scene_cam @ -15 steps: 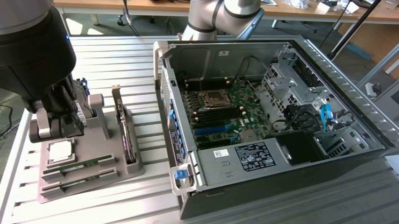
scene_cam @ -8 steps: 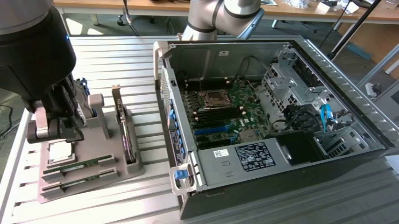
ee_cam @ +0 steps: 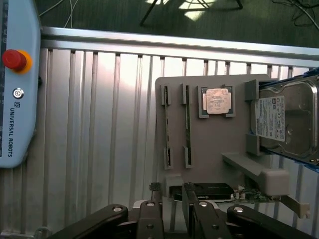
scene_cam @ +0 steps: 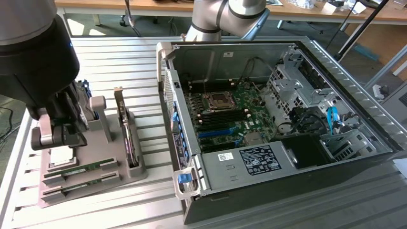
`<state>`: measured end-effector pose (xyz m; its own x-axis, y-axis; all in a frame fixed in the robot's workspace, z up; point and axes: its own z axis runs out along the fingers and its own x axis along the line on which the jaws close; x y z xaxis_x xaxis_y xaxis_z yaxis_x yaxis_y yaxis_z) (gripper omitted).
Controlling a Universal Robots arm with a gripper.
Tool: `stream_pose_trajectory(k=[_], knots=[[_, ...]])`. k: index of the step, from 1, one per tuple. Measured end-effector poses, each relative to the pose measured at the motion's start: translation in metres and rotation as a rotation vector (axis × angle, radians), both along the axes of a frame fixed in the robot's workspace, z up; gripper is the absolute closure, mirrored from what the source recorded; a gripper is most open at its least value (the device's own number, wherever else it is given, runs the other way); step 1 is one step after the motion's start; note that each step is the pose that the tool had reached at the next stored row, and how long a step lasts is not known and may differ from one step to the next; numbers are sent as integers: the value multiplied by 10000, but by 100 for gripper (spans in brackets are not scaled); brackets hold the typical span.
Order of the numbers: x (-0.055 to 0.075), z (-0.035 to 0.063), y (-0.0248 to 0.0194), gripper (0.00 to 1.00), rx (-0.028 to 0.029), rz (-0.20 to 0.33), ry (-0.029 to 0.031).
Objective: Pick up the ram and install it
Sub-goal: 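Pick up the ram and move it above insertion slot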
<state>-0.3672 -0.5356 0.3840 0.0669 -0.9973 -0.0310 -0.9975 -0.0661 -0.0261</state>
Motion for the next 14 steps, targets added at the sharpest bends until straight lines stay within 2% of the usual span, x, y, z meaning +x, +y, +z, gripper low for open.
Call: stream_pose_trajectory(k=[9,14], knots=[[-13,-134,-5,70,56,92,1],[-81,-192,-4,70,72,162,1]])
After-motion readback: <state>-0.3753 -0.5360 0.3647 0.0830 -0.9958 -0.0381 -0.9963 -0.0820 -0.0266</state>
